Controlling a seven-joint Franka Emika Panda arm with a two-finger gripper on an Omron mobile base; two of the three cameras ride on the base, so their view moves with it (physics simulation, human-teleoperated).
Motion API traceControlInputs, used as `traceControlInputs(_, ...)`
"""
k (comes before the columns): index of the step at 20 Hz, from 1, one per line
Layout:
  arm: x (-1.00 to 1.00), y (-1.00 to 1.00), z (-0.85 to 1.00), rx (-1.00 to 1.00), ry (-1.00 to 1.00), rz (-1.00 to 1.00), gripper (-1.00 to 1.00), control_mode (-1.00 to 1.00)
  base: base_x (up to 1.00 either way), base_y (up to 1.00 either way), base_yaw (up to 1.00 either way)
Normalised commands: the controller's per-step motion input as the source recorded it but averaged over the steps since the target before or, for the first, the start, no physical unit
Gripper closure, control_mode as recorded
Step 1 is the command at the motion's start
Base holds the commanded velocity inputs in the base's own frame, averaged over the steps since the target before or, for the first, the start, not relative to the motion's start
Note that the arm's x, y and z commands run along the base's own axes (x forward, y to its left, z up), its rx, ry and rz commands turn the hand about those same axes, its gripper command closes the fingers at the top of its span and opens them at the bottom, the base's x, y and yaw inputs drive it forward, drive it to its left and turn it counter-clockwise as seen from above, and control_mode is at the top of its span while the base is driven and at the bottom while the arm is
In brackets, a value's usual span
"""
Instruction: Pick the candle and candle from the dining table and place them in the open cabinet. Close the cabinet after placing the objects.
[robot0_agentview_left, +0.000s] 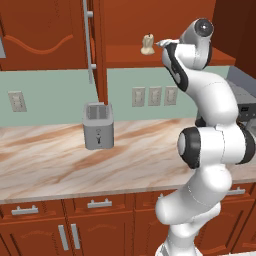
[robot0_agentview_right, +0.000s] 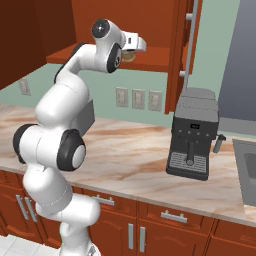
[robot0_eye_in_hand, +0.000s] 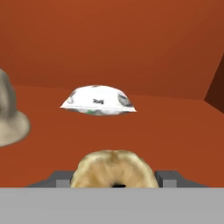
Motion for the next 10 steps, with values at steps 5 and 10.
traceControlInputs(5, 0.20, 0.00, -0.25, 0.00, 0.00, 0.02, 1.00, -1.00, 0.00, 0.00, 0.00)
traceControlInputs(10, 0.27, 0.00, -0.16, 0.00, 0.00, 0.02, 1.00, -1.00, 0.00, 0.00, 0.00)
